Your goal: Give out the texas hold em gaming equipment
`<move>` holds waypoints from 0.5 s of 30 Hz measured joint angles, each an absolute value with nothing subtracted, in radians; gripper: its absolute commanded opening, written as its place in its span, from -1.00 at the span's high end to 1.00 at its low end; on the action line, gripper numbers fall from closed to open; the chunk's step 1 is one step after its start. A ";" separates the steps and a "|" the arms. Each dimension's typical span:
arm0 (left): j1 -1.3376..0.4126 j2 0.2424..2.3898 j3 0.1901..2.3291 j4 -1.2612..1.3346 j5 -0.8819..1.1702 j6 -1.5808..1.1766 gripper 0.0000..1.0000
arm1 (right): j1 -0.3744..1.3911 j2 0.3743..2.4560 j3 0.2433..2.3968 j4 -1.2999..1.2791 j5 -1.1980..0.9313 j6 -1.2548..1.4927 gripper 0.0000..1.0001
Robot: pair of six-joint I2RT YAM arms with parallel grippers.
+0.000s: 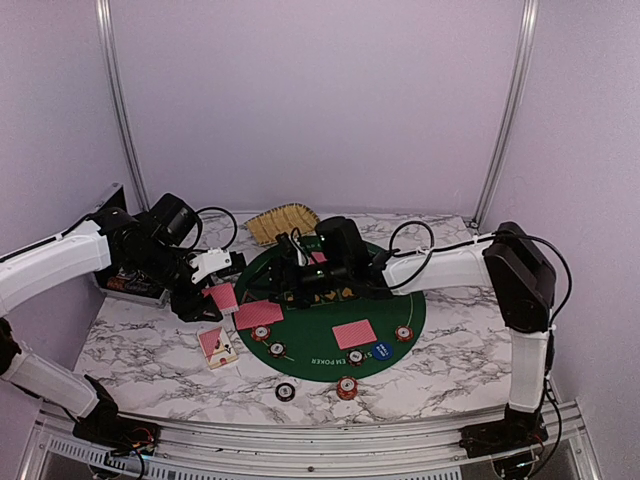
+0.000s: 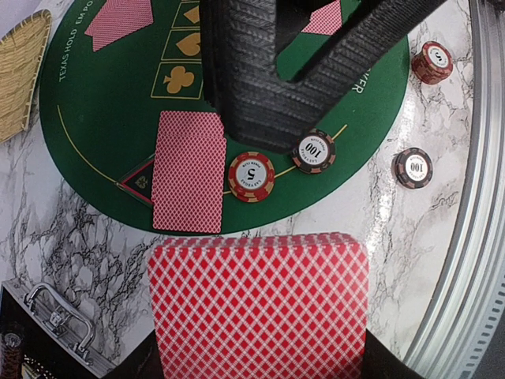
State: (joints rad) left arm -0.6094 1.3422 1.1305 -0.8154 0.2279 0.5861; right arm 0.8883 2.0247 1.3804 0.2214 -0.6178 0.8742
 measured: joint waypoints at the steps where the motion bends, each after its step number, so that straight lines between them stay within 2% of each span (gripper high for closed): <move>1: -0.609 1.342 1.131 -0.815 0.228 0.586 1.00 | 0.892 2.025 1.375 0.241 -0.623 0.888 -0.98; 15: -0.609 1.342 1.131 -0.815 0.229 0.586 1.00 | 0.907 2.042 1.355 0.397 -0.673 1.005 -0.98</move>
